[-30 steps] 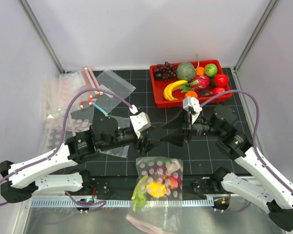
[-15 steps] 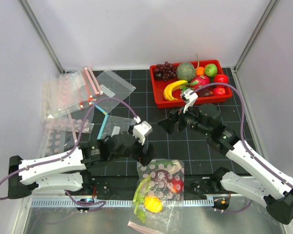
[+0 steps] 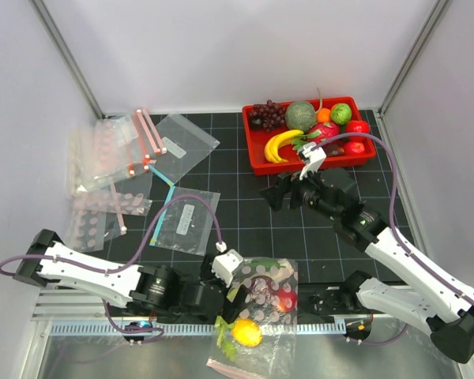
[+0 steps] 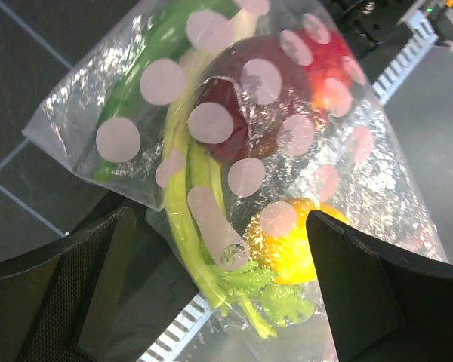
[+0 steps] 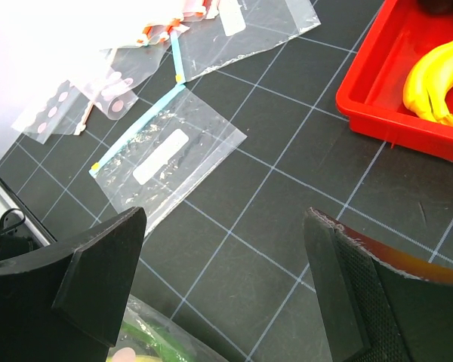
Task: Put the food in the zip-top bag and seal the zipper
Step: Move the zipper food storage bag to the center of the board.
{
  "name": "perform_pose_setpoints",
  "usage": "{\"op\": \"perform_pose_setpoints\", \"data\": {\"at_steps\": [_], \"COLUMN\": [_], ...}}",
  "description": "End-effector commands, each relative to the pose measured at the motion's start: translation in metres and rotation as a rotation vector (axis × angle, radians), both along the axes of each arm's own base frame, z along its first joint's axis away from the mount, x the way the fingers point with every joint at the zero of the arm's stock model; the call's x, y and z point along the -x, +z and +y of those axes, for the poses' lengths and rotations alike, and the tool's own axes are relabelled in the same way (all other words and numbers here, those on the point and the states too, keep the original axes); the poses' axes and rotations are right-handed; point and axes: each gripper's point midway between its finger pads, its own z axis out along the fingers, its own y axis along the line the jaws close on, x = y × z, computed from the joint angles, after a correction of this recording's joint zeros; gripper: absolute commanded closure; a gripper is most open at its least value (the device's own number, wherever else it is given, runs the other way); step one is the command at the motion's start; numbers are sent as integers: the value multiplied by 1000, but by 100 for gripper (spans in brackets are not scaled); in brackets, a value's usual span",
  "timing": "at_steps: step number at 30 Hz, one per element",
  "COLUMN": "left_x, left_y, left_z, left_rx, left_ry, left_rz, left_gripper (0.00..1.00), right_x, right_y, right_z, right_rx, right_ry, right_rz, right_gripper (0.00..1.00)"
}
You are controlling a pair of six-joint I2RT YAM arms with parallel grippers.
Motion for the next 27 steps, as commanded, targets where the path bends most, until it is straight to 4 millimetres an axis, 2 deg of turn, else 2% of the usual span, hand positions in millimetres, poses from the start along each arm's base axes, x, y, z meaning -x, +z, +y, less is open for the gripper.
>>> {"op": "perform_pose_setpoints", "data": {"at_steps": [1, 4, 7, 12, 14, 15, 16, 21, 24, 25, 26, 27], "left_x": [-14, -12, -10, -20, -20, -22, -21, -35, -40, -49, -52, -55], "left_y": [-16, -25, -27, -44, -38, -41, -32, -25, -33, -32, -41, -40], "left_z": [8, 13, 18, 29, 22, 23, 15, 3, -8, -10, -12, -17], "left_rx": [9, 6, 19, 7, 63, 68, 134, 210, 186, 177, 142, 154], "left_ry": [208, 235, 240, 299, 290, 280, 274, 287, 265, 287, 288, 292], "left_rz": [20, 38, 39, 16, 20, 7, 23, 42, 53, 44, 48, 57], "left_gripper": [0, 0, 0, 0, 0, 1, 2, 12, 19, 23, 31, 36], "right_x": [-4, -5, -4, -4, -3, -4, -4, -4, -3, -4, -3, -3], "right_y": [16, 14, 13, 13, 13, 13, 13, 12, 12, 13, 13, 12], "right_z": [-1, 0, 2, 1, 2, 2, 2, 3, 2, 3, 2, 2], "right_rx": [-34, -31, -30, -30, -32, -33, -32, -32, -32, -33, -33, -33], "right_ry": [-27, -23, -14, -14, -14, -16, -13, -10, -10, -10, -11, -11], "right_rz": [-35, -27, -22, -22, -24, -21, -20, -18, -18, -19, -20, -20], "right_gripper": [7, 7, 7, 7, 7, 7, 7, 7, 7, 7, 7, 7]}}
